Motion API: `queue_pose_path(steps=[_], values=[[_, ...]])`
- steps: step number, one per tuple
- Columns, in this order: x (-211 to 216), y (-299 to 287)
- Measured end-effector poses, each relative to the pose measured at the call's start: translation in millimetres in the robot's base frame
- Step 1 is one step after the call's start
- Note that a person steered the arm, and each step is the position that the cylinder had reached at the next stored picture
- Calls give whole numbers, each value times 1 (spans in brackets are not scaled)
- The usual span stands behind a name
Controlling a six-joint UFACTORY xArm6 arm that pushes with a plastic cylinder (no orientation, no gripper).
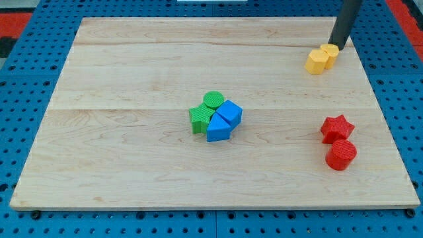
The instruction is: Push the yellow heart along with yellow hexagon down and left a bit
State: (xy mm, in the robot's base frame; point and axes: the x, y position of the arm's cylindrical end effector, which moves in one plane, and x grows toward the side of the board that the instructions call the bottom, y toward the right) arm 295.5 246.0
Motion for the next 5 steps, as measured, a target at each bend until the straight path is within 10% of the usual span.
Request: queue_pose_path(steps=[5], values=[[76, -51]])
